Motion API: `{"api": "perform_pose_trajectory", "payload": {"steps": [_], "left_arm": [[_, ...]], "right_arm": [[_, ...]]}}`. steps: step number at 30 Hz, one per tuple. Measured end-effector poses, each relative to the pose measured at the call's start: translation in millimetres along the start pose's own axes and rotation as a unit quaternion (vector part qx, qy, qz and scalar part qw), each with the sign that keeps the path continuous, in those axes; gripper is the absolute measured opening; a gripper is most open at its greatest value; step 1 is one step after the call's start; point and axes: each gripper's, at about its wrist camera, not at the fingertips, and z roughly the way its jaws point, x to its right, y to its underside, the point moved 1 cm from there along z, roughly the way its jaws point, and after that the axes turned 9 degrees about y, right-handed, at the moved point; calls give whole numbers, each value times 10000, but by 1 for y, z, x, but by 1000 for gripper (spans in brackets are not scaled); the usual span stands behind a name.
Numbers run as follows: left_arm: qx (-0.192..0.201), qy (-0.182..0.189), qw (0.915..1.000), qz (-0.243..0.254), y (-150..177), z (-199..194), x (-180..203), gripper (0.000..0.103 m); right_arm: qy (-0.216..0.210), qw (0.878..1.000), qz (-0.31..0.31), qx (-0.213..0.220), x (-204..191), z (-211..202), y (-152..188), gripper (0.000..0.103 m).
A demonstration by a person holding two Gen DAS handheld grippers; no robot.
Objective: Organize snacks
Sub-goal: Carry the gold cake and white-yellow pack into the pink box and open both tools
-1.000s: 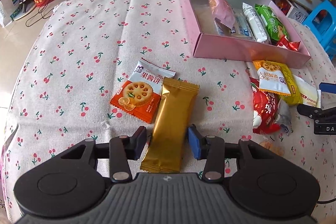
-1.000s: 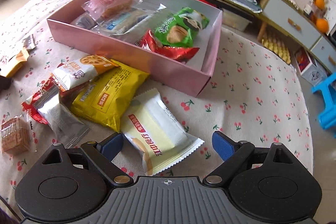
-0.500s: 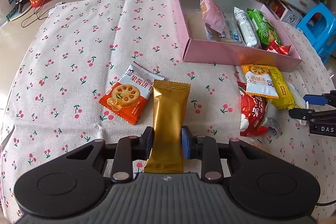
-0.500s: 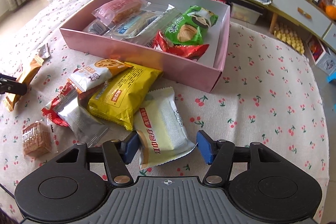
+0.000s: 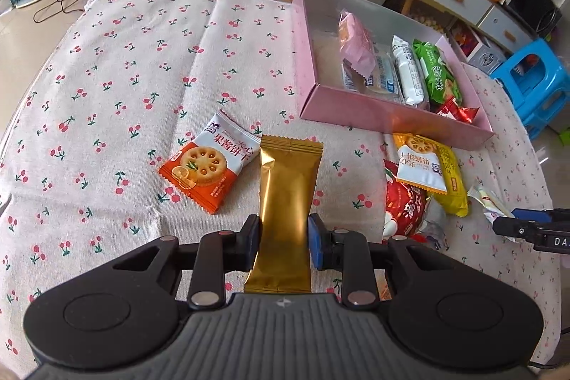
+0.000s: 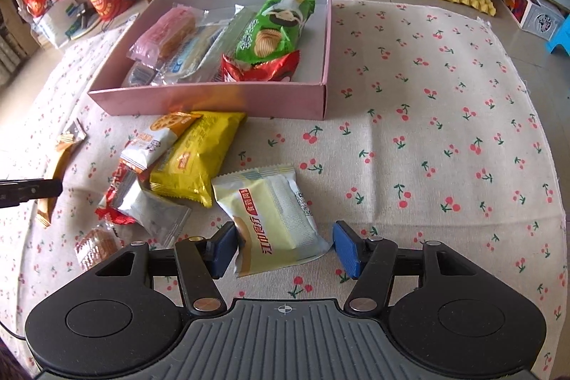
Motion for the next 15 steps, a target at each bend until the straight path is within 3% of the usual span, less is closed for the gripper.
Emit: {"api": "perform_pose_trajectory", "payload": {"steps": [15], "left_arm": [[405, 188, 9989, -114, -15, -9, 16, 26]], "right_arm": [[-551, 9950, 779, 295, 4, -27, -9, 58]]}}
